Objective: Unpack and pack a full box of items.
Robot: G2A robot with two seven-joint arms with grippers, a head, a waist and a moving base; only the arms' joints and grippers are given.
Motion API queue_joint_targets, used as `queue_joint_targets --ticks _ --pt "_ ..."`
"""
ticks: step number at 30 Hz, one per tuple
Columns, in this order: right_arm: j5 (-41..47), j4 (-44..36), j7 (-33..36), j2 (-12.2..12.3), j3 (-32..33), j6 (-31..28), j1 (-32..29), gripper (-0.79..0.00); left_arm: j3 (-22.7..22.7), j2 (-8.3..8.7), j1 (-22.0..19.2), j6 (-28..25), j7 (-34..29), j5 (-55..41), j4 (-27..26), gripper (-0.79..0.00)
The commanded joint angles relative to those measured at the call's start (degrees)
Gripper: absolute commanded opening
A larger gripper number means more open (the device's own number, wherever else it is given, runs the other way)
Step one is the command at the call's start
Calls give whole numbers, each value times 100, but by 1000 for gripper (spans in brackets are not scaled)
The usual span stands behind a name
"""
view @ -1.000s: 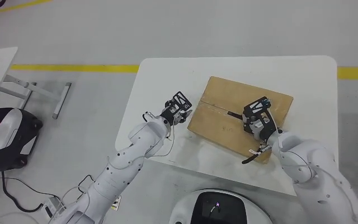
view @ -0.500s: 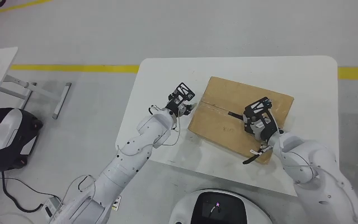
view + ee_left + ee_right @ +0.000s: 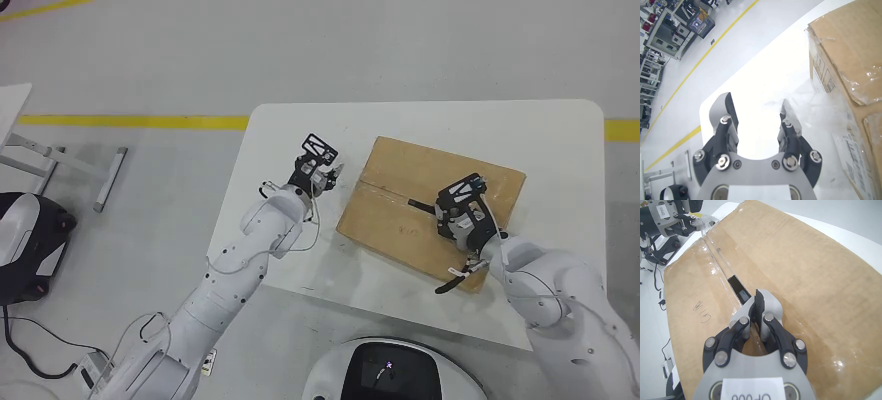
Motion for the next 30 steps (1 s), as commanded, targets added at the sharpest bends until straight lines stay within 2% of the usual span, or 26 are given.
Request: queue_joint_targets --ticks 1,6,13,30 --pt "2 1 6 -2 2 -9 2 -785 -80 8 60 -77 3 -39 -125 -68" --pt "-11 0 9 -9 -14 -23 10 -785 -178 7 143 -153 -15 -73 -358 -62" --pt "-17 -22 -2 -11 12 -26 -26 -785 -236 -26 97 -156 -35 -214 -572 0" --pt "-44 -160 -10 -16 50 -33 -106 -785 -397 -74 88 -161 -99 -254 -1370 0"
